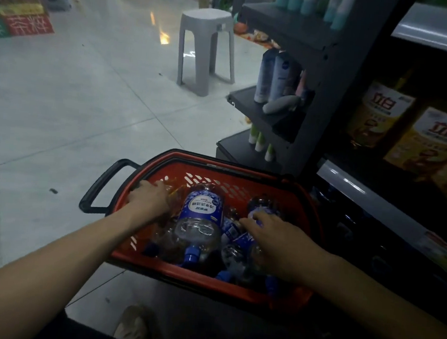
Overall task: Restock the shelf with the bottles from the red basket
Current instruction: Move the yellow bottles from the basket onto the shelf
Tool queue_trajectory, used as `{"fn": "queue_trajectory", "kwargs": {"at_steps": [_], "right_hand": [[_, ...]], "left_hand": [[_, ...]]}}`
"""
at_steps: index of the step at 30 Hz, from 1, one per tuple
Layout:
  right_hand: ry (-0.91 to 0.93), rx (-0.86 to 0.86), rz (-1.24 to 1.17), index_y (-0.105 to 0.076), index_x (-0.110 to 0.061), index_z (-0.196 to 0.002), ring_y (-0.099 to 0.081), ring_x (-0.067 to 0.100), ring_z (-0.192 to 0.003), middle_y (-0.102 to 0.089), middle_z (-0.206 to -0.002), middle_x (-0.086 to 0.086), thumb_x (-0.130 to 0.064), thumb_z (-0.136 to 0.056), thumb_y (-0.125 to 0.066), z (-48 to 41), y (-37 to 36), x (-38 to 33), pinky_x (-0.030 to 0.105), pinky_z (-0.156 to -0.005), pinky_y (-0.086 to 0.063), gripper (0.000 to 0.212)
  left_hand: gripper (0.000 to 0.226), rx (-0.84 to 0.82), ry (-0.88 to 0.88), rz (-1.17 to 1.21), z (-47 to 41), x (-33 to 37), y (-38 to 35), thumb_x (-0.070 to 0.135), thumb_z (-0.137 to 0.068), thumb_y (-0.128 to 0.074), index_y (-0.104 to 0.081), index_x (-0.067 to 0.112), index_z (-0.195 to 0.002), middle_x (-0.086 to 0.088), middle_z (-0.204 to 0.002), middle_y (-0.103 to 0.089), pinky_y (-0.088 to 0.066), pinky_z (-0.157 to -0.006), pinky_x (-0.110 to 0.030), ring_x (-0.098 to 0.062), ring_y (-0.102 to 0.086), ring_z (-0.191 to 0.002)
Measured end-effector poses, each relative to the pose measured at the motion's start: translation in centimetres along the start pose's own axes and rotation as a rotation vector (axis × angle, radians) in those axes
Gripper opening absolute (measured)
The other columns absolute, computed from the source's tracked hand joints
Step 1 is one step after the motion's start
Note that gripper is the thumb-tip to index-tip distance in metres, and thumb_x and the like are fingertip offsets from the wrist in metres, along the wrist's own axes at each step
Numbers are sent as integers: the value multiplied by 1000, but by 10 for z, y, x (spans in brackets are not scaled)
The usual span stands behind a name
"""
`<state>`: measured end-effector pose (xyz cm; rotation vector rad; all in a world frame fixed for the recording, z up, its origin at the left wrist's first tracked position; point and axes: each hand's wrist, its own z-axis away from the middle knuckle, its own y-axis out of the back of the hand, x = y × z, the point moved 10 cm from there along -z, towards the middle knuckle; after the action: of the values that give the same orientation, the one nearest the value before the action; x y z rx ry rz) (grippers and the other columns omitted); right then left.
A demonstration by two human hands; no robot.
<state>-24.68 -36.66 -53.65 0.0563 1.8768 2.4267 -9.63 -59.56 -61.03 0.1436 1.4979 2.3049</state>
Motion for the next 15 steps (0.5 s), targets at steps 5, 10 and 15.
{"fn": "queue_trajectory", "kwargs": {"at_steps": [5,10,15], "right_hand": [[-17,10,-35,-25,-24,-157,-42,27,-136,-33,-155,6,-34,-98,-57,10,-1,11,37,-104,-43,68],[-53,24,-52,-22,-27,-157,-43,27,-135,-32,-155,6,-34,-95,-61,17,0,22,43,-103,-48,74],[-59,87,-76,-22,-31,-155,-44,26,-134,-34,-153,3,-37,-94,-64,18,5,27,41,-101,-50,75]], "left_hand": [[109,64,-81,-27,2,9,12,54,-85,-75,-9,17,-164,-11,-138,-63,-53,-98,-42,-32,-64,-122],[110,-108,-42,241,2,1,30,54,-58,-92,-46,17,-152,-9,-144,-60,-51,-105,-48,-34,-61,-126],[102,-364,26,726,28,-38,47,37,-55,-100,-52,18,-143,-22,-123,-68,-62,-83,-57,-47,-72,-101]]}}
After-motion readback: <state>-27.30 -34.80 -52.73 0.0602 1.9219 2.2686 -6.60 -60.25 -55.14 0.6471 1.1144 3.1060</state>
